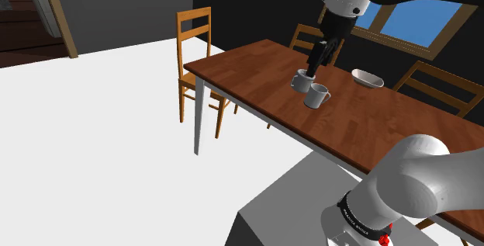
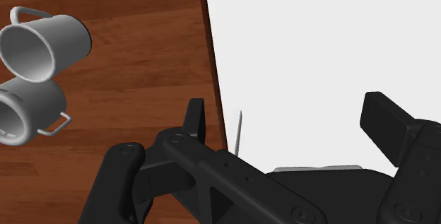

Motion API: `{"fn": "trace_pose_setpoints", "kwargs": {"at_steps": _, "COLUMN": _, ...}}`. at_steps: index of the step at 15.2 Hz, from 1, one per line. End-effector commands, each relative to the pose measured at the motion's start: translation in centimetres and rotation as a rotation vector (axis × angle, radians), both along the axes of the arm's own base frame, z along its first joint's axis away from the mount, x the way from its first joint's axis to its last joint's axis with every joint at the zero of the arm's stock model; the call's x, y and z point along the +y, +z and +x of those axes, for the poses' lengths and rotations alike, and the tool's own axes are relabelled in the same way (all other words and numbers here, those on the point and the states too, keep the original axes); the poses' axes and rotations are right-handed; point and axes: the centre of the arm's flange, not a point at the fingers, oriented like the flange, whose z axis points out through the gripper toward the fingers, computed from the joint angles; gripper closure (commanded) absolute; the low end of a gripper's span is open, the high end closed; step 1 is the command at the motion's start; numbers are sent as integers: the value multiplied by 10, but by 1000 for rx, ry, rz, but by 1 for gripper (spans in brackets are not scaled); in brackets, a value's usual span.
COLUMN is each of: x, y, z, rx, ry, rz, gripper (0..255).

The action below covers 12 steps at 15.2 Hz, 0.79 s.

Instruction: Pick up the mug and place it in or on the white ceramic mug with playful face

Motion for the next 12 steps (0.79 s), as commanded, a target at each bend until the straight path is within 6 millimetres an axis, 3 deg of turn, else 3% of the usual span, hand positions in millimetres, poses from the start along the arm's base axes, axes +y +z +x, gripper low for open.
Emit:
{"fn": "trace_pose_setpoints", "kwargs": {"at_steps": 1, "x": 0, "y": 0, "z": 0, "rx": 0, "ry": 0, "rz": 0, "gripper": 0}}
{"fn": "trace_pose_setpoints", "kwargs": {"at_steps": 12, "x": -127, "y": -69, "z": 34, "rx": 2, "ry": -13, "rz": 25, "gripper": 0}}
